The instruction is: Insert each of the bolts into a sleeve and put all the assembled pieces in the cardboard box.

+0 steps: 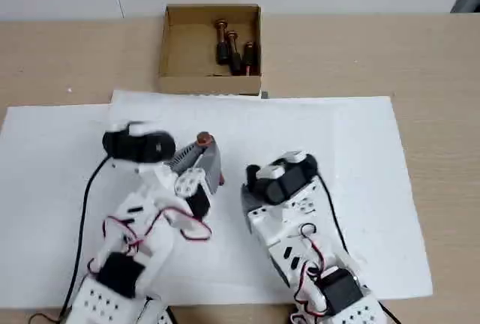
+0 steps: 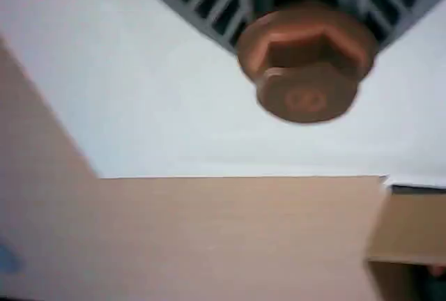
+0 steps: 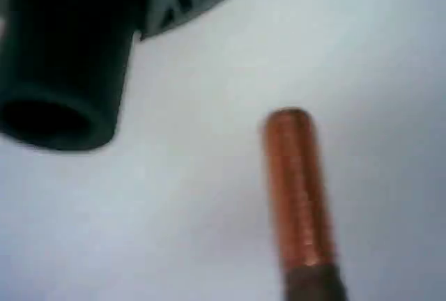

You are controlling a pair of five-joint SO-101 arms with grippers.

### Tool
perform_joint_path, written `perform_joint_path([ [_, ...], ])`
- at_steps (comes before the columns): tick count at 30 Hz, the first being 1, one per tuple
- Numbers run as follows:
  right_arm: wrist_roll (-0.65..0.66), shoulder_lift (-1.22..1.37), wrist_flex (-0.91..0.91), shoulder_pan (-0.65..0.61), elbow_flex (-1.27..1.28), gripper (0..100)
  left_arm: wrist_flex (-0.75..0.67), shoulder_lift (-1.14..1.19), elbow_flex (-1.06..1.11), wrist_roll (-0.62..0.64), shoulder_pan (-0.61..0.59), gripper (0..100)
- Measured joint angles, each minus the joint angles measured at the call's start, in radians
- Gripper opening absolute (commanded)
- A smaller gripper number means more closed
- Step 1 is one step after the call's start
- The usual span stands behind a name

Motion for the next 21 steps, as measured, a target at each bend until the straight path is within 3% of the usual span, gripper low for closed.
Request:
perform_joint_path([
  [7, 0.130, -0.003, -0.066, -0.066, 0.051, 0.2, 0.000, -0.316, 0.123, 0.000, 0.015, 0],
  [21, 0.336, -0.003, -0.147, -0.081, 0.054, 0.2, -0.043, -0.336, 0.127, 0.000, 0.014, 0],
])
